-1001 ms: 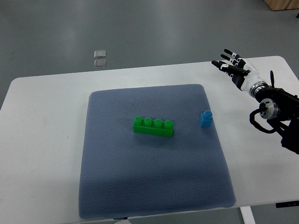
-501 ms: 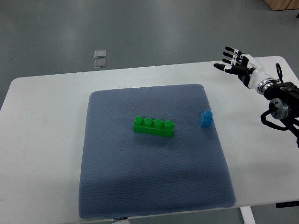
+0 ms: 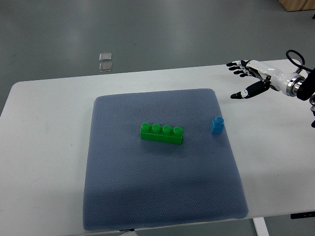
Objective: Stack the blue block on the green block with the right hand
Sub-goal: 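Move the right hand toward the small blue block, fingers open, then close the right hand fingers around the small blue block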
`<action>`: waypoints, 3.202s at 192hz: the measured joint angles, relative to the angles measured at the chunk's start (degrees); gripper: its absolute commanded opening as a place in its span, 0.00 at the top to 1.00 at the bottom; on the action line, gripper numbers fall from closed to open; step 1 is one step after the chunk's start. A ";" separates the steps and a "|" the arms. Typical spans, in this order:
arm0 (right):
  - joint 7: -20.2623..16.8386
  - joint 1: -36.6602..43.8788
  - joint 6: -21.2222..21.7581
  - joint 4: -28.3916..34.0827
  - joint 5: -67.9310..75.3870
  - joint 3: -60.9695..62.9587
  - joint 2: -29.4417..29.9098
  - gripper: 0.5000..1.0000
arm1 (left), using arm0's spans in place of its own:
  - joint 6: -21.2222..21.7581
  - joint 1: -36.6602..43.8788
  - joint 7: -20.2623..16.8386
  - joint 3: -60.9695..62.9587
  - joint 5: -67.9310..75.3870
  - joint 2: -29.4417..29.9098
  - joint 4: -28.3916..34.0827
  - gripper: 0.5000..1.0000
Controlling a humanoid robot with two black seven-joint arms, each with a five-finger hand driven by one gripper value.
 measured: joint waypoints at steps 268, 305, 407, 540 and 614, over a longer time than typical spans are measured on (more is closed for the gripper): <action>-14.37 8.66 4.25 14.52 -13.93 -13.89 0.66 0.33 | 0.01 -0.01 0.00 -0.01 0.00 0.00 -0.01 0.00; -14.37 8.49 4.15 13.56 -15.09 -13.96 1.75 0.40 | 0.01 0.00 0.00 -0.01 0.00 0.00 -0.01 0.00; -14.38 7.58 3.69 10.06 -20.02 -15.33 3.60 0.40 | 0.01 0.00 0.03 -0.01 0.00 0.00 0.00 0.00; -14.38 7.25 3.57 8.63 -22.83 -15.93 4.50 0.53 | 0.00 0.00 0.00 -0.01 0.00 0.00 0.01 0.00; -14.38 7.13 3.58 8.53 -22.94 -16.26 4.48 0.57 | 0.00 0.00 0.00 -0.01 0.00 0.00 0.01 0.00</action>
